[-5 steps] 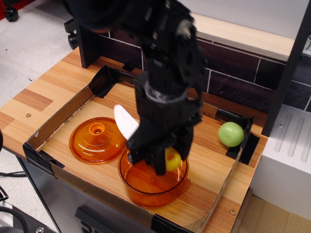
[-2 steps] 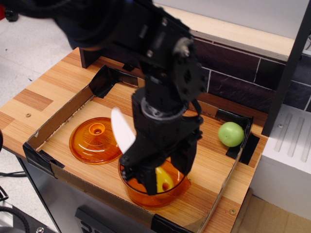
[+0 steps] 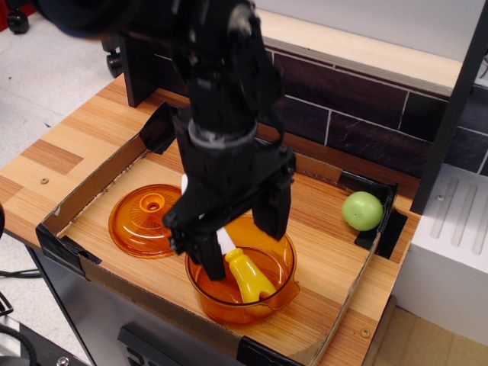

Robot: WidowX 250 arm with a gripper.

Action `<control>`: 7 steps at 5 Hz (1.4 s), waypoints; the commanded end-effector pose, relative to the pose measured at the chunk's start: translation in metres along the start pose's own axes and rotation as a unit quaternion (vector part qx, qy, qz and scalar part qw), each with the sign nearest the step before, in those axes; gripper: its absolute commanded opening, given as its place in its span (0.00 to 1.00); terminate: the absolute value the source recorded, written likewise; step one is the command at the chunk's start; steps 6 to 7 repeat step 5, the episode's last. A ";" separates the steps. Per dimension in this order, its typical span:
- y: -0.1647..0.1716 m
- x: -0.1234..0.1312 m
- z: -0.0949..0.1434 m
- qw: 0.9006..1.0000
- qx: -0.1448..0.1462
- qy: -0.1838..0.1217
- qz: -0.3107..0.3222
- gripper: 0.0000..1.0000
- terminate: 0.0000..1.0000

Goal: Put knife in pot

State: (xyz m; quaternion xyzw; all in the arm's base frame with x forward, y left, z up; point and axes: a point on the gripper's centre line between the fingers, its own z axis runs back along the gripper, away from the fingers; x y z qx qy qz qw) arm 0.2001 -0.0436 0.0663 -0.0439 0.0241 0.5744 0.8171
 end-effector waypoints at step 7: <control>-0.003 0.047 0.121 0.991 -0.090 0.022 0.094 1.00 1.00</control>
